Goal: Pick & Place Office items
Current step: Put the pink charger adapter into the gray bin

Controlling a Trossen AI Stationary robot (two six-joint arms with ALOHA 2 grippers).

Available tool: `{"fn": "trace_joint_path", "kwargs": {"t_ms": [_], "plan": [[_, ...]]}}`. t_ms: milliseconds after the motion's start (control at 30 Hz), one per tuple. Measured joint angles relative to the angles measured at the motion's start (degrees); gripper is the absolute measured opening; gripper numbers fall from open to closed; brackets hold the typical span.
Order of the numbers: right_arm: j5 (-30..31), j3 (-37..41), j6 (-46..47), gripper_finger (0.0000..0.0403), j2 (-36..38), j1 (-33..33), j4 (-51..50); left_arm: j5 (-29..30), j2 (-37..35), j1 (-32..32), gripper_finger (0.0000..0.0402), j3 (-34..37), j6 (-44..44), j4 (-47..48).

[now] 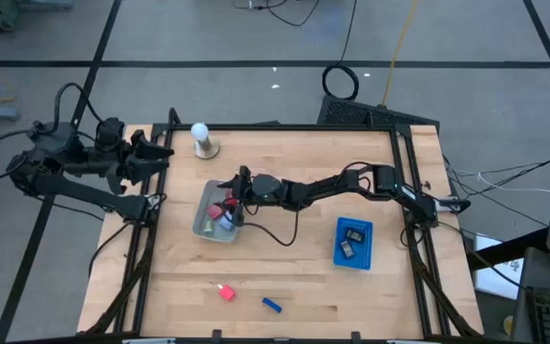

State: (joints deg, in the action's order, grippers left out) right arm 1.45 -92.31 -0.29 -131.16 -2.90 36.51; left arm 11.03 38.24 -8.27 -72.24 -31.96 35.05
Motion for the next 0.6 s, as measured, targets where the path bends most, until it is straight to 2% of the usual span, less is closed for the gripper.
{"fn": "trace_joint_path", "kwargs": {"t_ms": [233,400,600], "plan": [[-1.79,-0.05,-0.17,0.0267,4.98,1.12,-2.66,-0.48,0.0,0.0,0.0241,-0.01,-0.14,1.3],[-2.3,-0.05,-1.21,0.0267,11.55,2.52,-15.53,-0.5,0.02,0.0,0.0241,0.0,-0.25,3.09],[-7.55,-0.05,4.64,0.0267,19.47,3.74,-28.75,-1.48,2.17,0.0,0.0241,0.01,1.07,3.36]]}}
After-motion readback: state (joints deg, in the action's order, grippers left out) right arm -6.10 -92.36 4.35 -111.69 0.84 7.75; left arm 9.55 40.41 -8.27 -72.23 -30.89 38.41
